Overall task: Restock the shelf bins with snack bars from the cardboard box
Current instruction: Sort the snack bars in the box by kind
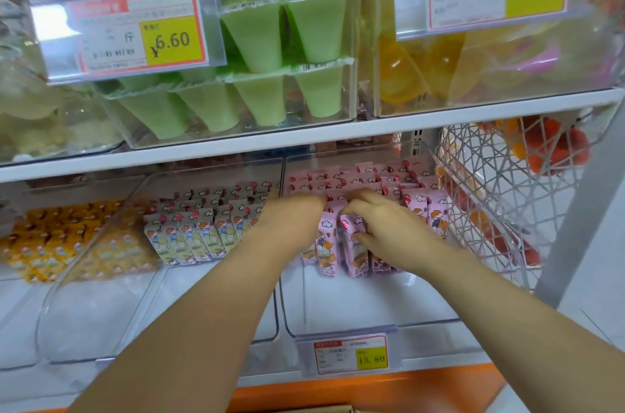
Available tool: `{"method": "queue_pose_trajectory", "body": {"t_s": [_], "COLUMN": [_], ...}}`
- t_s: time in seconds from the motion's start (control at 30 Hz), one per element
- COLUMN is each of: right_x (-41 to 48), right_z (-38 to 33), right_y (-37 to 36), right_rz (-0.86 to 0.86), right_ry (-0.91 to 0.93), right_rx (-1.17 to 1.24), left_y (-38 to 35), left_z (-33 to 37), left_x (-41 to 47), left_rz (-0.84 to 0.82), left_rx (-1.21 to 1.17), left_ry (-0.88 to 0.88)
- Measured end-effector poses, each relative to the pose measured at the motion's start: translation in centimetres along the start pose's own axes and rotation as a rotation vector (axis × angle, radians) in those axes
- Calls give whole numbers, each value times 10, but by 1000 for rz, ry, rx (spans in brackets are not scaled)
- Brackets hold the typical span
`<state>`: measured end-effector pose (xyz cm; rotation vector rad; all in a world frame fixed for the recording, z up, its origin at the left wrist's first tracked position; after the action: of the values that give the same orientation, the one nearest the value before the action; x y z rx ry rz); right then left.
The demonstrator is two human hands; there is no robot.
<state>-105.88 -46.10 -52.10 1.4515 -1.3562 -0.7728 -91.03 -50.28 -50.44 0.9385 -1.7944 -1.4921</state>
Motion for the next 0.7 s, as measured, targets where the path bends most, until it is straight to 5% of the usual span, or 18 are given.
{"method": "queue_pose_trajectory", "body": {"t_s": [0.7], "right_x": [1], "right_z": [-1], "right_y": [-4], "right_rz": [63], "right_ry": [-13], "right_rx": [-105], "left_y": [4], "left_z": [-4], "left_x": [22], "left_rz": [-34], "left_rx": [263], "left_ry": [43]}}
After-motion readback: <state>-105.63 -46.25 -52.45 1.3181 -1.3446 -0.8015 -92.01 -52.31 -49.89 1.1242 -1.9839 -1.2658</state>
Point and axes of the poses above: each hand's wrist, its own x-axis towards the middle knuckle, its own y-axis out of the back of the hand, z = x × y, the point moved 2 cm from there along x, towards the middle knuckle, and after that the axes turned 8 degrees about -y, right-handed, at the moved point
